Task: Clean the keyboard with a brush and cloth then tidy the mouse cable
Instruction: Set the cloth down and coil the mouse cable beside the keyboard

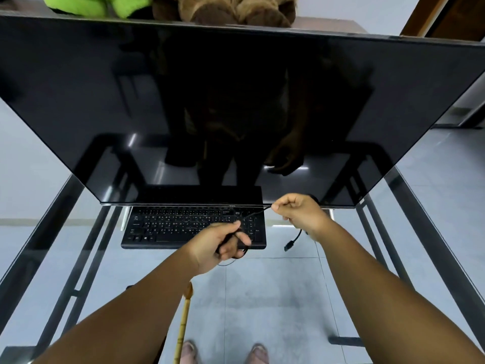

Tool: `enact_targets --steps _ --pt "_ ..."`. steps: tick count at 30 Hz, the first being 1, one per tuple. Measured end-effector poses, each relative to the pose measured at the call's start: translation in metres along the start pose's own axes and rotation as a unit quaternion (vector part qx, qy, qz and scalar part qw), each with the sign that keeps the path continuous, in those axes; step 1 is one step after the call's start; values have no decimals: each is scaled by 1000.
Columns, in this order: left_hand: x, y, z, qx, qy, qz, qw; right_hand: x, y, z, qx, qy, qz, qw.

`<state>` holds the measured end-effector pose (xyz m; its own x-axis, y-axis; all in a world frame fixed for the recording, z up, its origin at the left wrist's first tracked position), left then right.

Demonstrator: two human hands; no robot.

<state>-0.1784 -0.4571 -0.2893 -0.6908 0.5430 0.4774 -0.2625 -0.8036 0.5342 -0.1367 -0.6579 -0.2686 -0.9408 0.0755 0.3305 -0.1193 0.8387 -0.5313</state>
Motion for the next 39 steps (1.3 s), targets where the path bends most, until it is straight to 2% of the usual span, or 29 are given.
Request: enact_targets --steps 5,9,12,16,19,22,25,28,33,39 --pt "4 -12 15 147 43 46 987 4 17 20 16 38 -60 997" --pt "4 -21 25 193 82 77 975 10 25 23 47 40 -104 993" --pt "4 -27 31 179 104 107 973 13 28 26 78 29 -130 988" --pt "6 -32 35 60 105 167 978 13 26 30 156 15 -142 977" --pt "3 -32 36 47 109 160 980 16 21 24 79 12 -119 990" --pt "2 -30 36 29 102 140 984 14 12 23 -35 13 -41 998" --pt "1 -21 34 10 88 111 990 11 9 24 -144 26 20 989" --pt "-1 -14 31 18 82 91 992 11 13 19 -219 22 44 974" --pt "-2 -10 32 9 71 79 994 13 27 14 -303 44 18 952" --pt "-1 -7 32 -23 55 50 997 17 47 11 -323 96 -70 939"
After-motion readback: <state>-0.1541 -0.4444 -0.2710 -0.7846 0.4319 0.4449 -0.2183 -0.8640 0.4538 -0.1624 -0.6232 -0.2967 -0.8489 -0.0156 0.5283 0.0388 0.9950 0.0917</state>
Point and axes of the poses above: each hand's wrist, its own x-axis away from the middle knuckle, its own y-axis out of the palm, z = x × y, the point moved 8 cm from there along -x, towards the middle knuckle, and after that the axes turned 13 degrees about x, right-handed, at the moved point
